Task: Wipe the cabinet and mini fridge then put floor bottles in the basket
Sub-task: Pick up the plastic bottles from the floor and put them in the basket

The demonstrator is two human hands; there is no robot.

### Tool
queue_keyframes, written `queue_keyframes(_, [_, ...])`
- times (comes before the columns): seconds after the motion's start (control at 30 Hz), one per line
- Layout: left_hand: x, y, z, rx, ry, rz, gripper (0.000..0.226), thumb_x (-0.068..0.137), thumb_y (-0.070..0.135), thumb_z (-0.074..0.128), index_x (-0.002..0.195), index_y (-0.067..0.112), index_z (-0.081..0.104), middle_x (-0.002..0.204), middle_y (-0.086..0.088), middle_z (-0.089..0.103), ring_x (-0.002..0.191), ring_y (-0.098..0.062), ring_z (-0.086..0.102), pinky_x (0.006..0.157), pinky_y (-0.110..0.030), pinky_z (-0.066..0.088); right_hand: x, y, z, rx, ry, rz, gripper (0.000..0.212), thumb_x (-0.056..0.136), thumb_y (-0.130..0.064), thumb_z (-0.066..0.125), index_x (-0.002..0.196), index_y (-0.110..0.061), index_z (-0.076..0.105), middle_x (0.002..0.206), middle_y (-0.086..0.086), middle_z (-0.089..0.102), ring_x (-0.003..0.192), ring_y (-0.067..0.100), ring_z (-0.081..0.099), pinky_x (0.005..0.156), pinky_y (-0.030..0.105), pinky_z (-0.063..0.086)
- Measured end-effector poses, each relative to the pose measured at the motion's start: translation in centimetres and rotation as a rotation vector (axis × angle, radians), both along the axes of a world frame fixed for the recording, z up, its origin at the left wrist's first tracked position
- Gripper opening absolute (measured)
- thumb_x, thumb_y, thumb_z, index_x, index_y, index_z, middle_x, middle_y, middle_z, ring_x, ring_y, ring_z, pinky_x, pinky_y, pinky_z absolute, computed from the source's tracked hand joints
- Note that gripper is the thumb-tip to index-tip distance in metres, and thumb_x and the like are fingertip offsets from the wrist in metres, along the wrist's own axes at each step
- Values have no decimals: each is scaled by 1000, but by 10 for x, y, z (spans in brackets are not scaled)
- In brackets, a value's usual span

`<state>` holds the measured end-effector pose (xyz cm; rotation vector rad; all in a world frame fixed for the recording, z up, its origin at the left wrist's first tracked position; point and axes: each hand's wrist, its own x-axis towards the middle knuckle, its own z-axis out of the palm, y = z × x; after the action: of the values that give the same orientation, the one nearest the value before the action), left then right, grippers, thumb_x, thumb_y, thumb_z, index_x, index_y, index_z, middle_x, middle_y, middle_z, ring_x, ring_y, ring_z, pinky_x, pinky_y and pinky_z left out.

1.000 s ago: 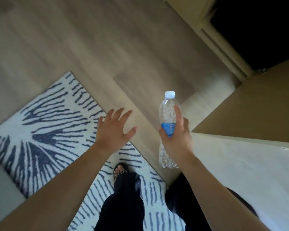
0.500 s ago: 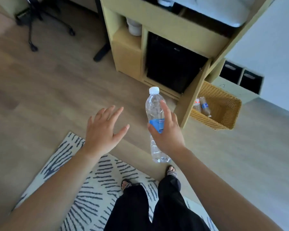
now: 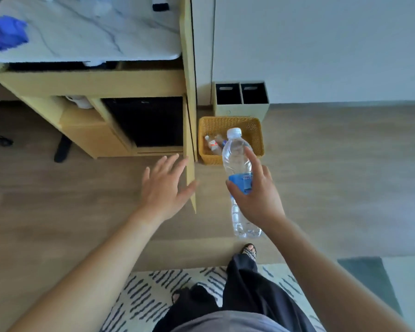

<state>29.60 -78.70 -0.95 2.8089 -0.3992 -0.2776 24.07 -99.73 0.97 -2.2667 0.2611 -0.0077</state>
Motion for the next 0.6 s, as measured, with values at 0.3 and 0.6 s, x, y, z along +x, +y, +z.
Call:
queue_keyframes(0.3, [49, -184, -1, -71, -56, -164, 73, 86, 73, 18, 148, 36, 25, 155, 4, 28, 143, -17, 20, 112, -52, 24, 14, -163, 10, -25, -10, -170, 77, 87, -37, 63, 145, -43, 14, 133, 2, 42, 94, 6, 42, 75, 23, 41])
queue_keyframes(0.6, [86, -276, -5, -57, -48, -229, 76, 82, 75, 13, 147, 38, 26, 154, 5, 28, 144, -18, 19, 114, -53, 21, 34, -245, 3, 11, 33, -282, 77, 87, -40, 62, 145, -44, 12, 133, 0, 42, 87, 7, 49, 62, 13, 40])
